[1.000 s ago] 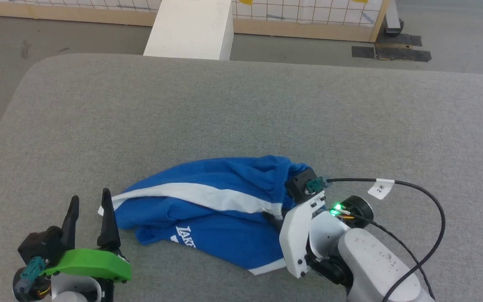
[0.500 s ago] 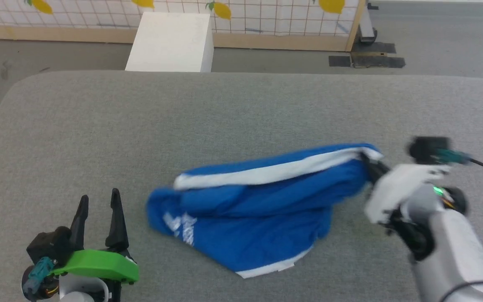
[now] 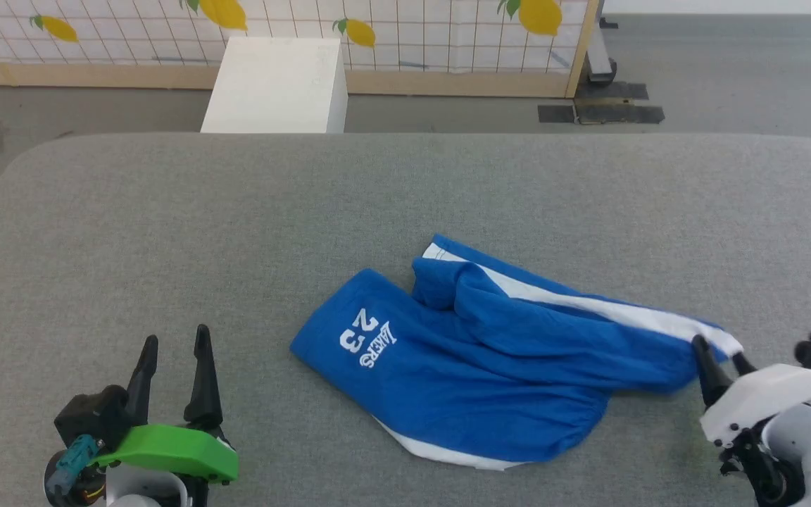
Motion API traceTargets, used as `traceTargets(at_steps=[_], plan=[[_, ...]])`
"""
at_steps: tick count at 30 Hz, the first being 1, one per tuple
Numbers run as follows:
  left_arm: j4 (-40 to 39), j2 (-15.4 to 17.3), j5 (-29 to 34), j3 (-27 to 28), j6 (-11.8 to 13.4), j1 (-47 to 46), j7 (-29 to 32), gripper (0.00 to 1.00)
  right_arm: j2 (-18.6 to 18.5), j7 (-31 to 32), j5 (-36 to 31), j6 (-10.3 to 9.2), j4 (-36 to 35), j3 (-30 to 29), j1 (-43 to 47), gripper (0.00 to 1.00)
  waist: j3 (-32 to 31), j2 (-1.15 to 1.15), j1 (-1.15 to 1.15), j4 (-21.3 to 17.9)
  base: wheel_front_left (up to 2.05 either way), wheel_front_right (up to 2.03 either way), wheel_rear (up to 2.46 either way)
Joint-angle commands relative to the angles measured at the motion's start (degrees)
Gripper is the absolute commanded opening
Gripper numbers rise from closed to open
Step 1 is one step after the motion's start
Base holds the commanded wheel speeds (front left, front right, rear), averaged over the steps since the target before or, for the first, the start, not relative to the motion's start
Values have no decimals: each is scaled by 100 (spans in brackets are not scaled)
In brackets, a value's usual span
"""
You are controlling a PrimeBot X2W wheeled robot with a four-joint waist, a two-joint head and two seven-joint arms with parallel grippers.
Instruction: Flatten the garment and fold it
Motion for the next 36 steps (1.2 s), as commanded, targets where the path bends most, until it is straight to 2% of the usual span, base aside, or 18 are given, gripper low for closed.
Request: traceTargets(at_steps=[1, 2, 7, 10, 13, 17, 19, 24, 27, 29, 30, 31, 32, 36], plan=[[31, -14, 3, -13, -16, 54, -24, 100, -8, -199, 119, -9, -79, -38, 137, 100, -63, 0, 0, -9, 0, 0, 0], [48, -22, -6, -42, -5, 70, -19, 100, -8, -519, 242, -9, -234, -31, 506, 100, -140, 0, 0, -30, 0, 0, 0], [50, -61, -61, -129, -23, 126, 37, 100, -8, -670, 472, -9, -466, 251, 1046, 100, -206, 0, 0, -141, 0, 0, 0], [36, -131, -230, -264, -88, 9, 291, 100, -8, -716, 537, -9, -631, 303, 1202, 100, -222, 0, 0, -187, 0, 0, 0], [135, -112, -330, -513, -132, -352, 1089, 100, -8, -673, 500, -9, -796, 356, 1219, 100, -217, 0, 0, -242, 0, 0, 0], [475, 55, -322, -837, 22, -1023, 2829, 100, -8, -579, 471, -9, -1012, 468, 1103, 100, -120, 0, 0, -397, 0, 0, 0], [671, 263, -159, -1009, 126, -1354, 3656, 100, -8, -537, 481, -9, -1089, 566, 1031, 100, -37, 0, 0, -527, 0, 0, 0], [1140, 538, 92, -1303, 214, -1669, 4740, 100, -8, -573, 501, -9, -1094, 610, 1028, 100, 101, 0, 0, -716, 0, 0, 0], [1497, 588, 86, -1429, 125, -1685, 5083, 100, -8, -625, 542, -9, -1058, 633, 1050, 100, 152, 0, 0, -774, 0, 0, 0], [1656, 496, -116, -1429, 5, -1653, 5215, 100, -8, -673, 566, -9, -1026, 619, 1052, 100, 173, 0, 0, -781, 0, 0, 0], [1695, 459, -197, -1422, -36, -1642, 5241, 56, -8, -694, 571, -9, -1011, 613, 1051, 100, 182, 0, 0, -777, 0, 0, 0], [1714, 447, -252, -1449, -100, -1635, 5242, 18, -8, -721, 577, -9, -988, 598, 1049, 100, 189, 0, 0, -761, 0, 0, 0], [1720, 423, -328, -1446, -145, -1630, 5219, 0, -8, -744, 581, -9, -967, 579, 1048, 100, 190, 0, 0, -734, 0, 0, 0], [1658, 447, -559, -1481, -290, -1647, 5126, 0, -8, -794, 585, -9, -867, 599, 1020, 100, 161, 0, 0, -587, 0, 0, 0]])
